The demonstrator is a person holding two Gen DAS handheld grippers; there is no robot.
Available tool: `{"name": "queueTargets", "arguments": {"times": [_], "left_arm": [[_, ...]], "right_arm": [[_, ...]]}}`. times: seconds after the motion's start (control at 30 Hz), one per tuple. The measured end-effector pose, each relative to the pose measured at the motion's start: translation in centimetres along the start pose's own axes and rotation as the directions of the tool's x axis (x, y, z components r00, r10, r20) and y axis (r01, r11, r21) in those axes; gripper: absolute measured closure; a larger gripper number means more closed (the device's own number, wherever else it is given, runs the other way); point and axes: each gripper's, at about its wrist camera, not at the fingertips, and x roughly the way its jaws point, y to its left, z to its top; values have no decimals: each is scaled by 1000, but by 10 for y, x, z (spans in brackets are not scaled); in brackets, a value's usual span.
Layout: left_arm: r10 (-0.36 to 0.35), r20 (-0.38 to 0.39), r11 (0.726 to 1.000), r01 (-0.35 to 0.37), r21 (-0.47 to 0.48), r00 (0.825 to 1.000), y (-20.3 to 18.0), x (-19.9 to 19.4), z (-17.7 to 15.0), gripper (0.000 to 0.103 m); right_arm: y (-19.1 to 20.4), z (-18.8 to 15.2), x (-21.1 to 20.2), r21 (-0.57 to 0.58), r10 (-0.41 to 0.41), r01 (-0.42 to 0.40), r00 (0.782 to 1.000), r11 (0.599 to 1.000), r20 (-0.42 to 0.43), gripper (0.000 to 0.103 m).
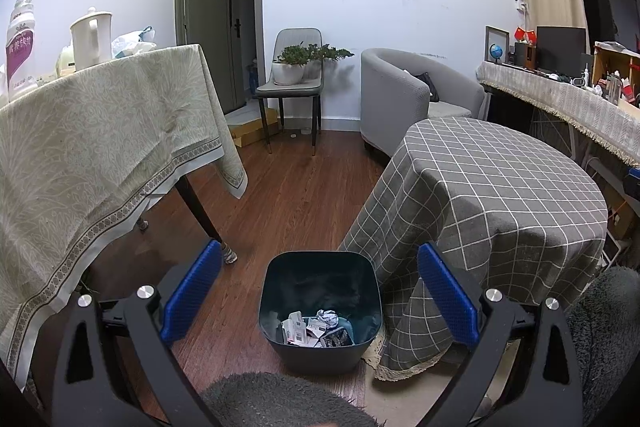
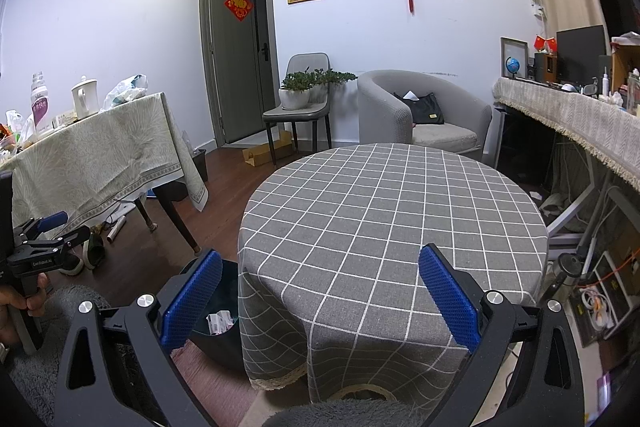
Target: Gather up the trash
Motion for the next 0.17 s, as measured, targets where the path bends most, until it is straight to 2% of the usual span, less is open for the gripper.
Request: {"name": "queueTargets", "arguments": {"times": [0.17], "left_arm": [[1,-1,1000,-1,-1,1000,0,0,0,3]], "right_arm": [[0,0,0,0,0,0,1000,1000,0,3]]}}
